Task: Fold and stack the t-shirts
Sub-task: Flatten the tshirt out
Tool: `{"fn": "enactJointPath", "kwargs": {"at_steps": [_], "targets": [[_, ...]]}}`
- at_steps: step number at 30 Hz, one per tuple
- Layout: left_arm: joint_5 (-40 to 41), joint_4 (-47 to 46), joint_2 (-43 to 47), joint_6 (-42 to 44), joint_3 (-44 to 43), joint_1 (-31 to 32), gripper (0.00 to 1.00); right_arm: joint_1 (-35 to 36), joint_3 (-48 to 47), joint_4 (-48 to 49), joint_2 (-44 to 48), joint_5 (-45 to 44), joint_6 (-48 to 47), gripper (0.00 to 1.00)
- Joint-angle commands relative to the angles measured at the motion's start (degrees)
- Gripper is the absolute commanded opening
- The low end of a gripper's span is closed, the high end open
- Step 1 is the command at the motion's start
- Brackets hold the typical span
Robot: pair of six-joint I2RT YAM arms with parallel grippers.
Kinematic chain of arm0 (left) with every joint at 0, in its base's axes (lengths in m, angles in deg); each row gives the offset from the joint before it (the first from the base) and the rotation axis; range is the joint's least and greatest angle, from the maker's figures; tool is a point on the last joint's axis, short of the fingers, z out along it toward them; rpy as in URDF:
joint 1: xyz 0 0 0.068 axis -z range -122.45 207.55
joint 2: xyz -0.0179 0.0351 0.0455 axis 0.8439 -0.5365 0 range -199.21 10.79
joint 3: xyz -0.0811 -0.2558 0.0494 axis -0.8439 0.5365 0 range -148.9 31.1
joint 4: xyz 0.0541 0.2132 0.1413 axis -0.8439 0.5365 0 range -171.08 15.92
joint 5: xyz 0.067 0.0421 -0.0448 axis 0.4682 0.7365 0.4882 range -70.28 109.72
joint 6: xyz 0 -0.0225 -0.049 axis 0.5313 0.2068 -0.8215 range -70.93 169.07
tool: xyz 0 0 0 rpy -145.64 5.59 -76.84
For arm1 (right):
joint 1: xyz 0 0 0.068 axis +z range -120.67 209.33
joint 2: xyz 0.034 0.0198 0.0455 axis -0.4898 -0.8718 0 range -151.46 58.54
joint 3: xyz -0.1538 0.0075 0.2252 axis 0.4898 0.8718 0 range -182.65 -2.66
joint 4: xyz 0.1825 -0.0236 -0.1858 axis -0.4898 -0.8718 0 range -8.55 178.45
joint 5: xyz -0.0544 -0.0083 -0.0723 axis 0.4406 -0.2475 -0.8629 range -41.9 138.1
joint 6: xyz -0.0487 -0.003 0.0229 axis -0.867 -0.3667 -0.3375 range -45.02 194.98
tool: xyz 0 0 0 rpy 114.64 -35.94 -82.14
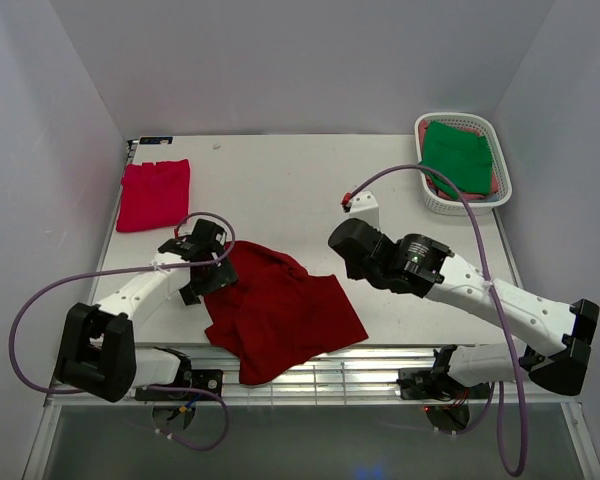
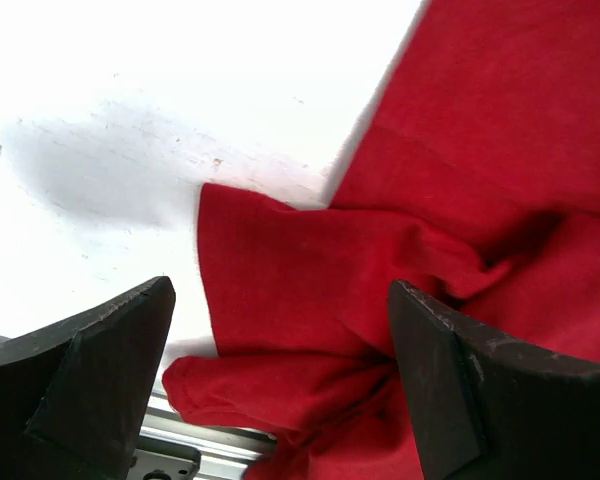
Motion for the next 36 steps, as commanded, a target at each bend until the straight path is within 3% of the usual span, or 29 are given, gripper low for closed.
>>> {"fn": "enactJointPath", "kwargs": {"at_steps": [1, 17, 23, 36], "targets": [[1.66, -2.23, -2.14, -1.93, 1.22, -0.04, 0.98, -0.38, 3.14, 1.99, -1.19, 3.08, 2.64, 0.25], [5.61, -9.10, -5.66, -1.76, -0.18, -0.22, 0.98, -2.93, 17.99, 9.55, -8.40, 9.41, 7.49, 0.28], [4.21, -9.89, -8.04, -2.20, 1.14, -0.39, 0.98, -3.54, 22.74, 12.98, -12.53, 10.64, 8.98, 0.52], [5.26, -9.45, -5.76, -3.25, 2.72, -0.57, 0.93, -4.95, 29.34, 18.07, -16.05, 13.36, 10.48, 0.53]]}}
